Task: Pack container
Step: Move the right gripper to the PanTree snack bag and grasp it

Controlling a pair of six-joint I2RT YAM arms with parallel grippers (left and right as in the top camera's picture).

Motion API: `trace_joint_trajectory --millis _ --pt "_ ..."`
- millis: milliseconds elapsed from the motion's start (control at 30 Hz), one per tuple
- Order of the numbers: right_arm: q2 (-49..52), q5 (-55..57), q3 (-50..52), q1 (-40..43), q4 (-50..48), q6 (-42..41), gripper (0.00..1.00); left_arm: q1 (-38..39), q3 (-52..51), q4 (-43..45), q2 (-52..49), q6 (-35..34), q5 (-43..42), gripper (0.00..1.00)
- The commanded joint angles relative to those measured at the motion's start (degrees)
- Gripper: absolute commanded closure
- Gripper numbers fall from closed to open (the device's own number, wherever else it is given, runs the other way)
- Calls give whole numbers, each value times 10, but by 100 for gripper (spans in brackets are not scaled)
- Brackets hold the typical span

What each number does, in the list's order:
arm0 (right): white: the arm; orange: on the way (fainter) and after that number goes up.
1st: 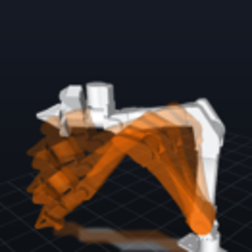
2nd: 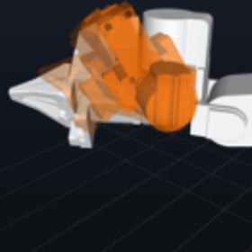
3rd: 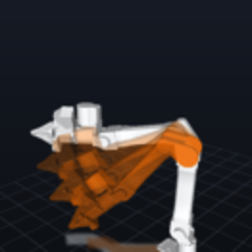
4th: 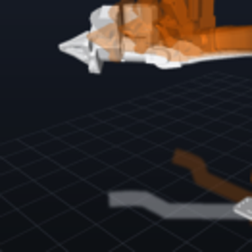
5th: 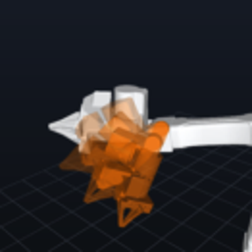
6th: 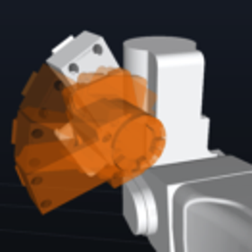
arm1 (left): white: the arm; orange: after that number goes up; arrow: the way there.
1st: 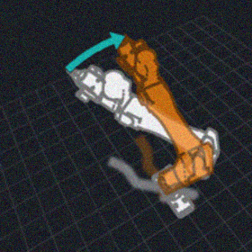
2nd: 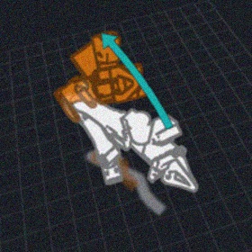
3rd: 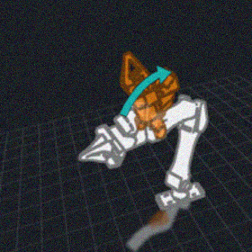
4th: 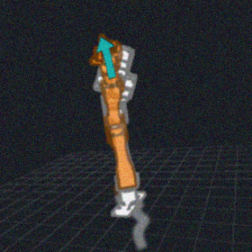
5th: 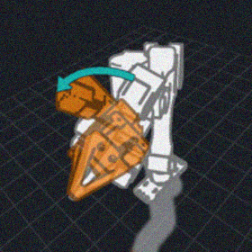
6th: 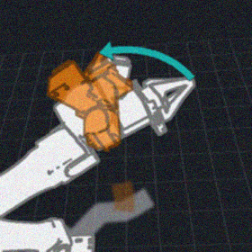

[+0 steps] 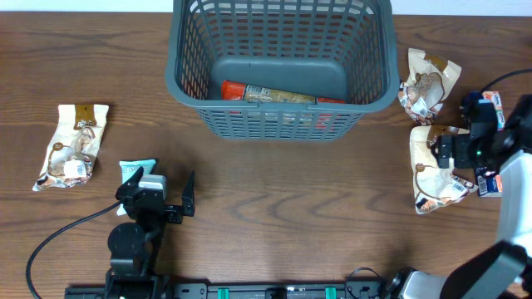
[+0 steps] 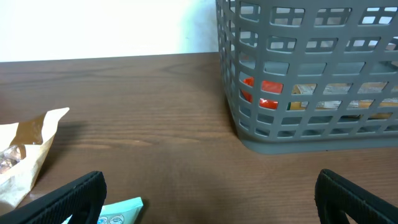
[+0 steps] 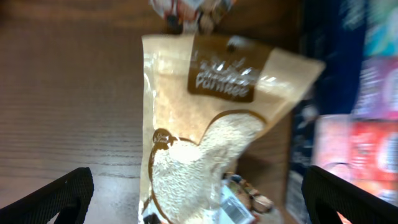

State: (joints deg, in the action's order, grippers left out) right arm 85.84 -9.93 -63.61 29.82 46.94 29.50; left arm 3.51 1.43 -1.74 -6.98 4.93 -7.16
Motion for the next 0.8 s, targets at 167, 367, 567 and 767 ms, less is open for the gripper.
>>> trace_joint_trajectory --millis 167,367,567,767 --pt "50 -5 46 1 -51 -29 1 2 -12 -16 0 2 -12 1" --pt "75 51 49 2 -72 -58 1 2 -12 -16 0 2 -12 1" --pt "87 70 49 2 -76 -68 1 2 -12 -16 0 2 -12 1" --pt "106 70 49 2 -79 -88 1 2 -12 -16 0 2 -12 1"
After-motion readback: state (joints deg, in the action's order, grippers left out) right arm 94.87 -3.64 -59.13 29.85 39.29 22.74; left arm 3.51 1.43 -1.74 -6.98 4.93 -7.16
